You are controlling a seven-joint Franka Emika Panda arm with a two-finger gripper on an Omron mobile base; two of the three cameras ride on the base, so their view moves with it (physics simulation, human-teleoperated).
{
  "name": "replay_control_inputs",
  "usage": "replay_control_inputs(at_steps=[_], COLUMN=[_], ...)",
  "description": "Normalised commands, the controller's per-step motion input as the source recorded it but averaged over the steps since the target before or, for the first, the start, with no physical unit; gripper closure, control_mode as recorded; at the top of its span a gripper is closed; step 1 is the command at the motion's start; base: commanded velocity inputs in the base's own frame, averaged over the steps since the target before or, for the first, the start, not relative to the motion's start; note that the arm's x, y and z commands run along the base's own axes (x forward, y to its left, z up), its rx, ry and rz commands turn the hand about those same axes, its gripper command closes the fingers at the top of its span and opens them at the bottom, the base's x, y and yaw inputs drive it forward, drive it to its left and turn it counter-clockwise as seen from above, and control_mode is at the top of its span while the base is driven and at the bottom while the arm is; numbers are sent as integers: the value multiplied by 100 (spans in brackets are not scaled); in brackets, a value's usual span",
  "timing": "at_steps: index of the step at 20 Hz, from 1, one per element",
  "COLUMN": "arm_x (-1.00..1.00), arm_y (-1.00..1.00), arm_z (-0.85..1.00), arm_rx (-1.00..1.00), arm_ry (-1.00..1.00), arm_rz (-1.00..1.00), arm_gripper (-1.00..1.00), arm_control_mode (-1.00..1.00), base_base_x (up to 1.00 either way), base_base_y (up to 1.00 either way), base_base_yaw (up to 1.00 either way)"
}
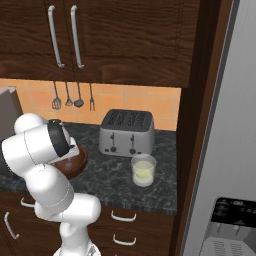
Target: Grab a lemon wedge from the fridge and one ice cube from the ice bowl, and put them in the glass of lemonade.
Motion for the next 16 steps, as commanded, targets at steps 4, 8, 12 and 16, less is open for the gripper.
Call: replay_control_inputs(at_steps=[4, 8, 12, 16], arm_x=[0, 0, 0, 0], arm_y=[0, 0, 0, 0], arm_z=[0, 0, 0, 0], arm_rx=[0, 0, 0, 0], arm_ry=[0, 0, 0, 0], arm_rz=[0, 0, 0, 0], arm_gripper=[100, 100, 100, 100], arm_control_mode=[-100, -100, -100, -100], base_base_x=[0, 0, 0, 0], base_base_y=[0, 0, 0, 0], base_base_yaw=[0, 0, 0, 0])
